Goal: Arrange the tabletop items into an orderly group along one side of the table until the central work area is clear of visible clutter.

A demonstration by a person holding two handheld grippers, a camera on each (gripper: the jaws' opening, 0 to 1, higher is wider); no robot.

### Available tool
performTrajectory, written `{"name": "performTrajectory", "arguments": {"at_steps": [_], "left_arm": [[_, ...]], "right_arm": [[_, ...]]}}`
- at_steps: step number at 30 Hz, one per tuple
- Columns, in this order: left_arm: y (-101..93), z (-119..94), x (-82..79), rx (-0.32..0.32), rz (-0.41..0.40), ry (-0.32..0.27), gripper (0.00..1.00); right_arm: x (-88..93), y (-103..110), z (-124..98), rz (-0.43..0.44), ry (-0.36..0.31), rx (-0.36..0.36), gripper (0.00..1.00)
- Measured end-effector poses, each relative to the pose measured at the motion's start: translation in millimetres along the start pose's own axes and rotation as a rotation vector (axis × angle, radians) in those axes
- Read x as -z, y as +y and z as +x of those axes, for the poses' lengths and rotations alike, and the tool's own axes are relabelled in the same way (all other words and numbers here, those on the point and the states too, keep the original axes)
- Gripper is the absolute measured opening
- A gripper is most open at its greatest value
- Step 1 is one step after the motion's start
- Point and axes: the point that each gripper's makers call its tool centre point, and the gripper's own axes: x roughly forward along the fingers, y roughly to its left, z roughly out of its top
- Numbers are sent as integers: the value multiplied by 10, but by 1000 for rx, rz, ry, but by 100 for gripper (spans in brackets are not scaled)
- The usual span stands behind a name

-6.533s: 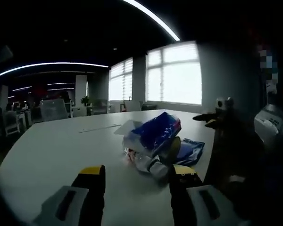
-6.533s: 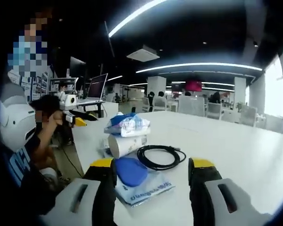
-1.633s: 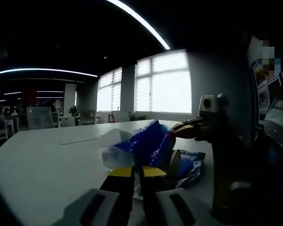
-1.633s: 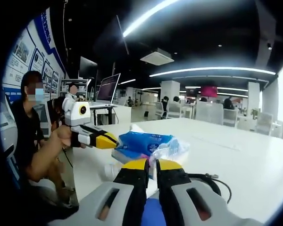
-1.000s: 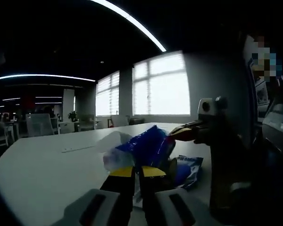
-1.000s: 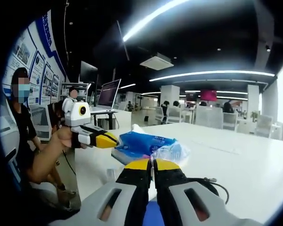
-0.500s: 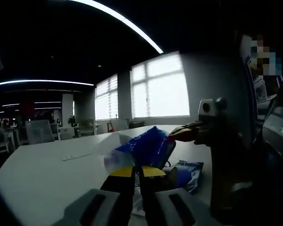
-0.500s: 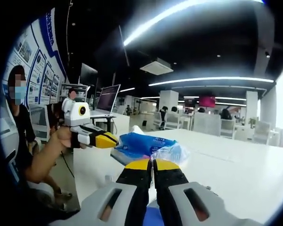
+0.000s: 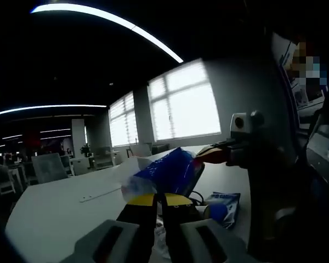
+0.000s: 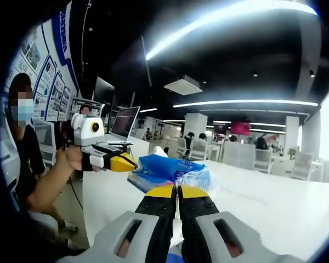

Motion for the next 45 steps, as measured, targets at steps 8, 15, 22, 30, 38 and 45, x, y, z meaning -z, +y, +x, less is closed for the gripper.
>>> {"name": "performTrajectory", "arguments": {"at_steps": [8, 15, 22, 30, 38, 45], "left_arm": [[30, -9, -55, -5, 9, -6, 2], [-1, 34, -75, 4, 13, -7, 1], [-54, 115, -85, 18, 26, -3, 2], [-126, 235, -113, 40, 50, 1, 2], [-213, 386, -222, 68, 80, 6, 2], [-281, 520, -304, 91, 93, -8, 1]], "right_arm": [[-64, -6, 20, -14, -10, -4, 0], [-64, -38, -13, -16, -11, 3, 0], [-50, -106, -75, -19, -8, 22, 0], [-52, -206, -170, -27, -5, 52, 0], [-70, -350, -291, -31, -9, 93, 0], [-109, -472, -397, -34, -18, 129, 0]]}}
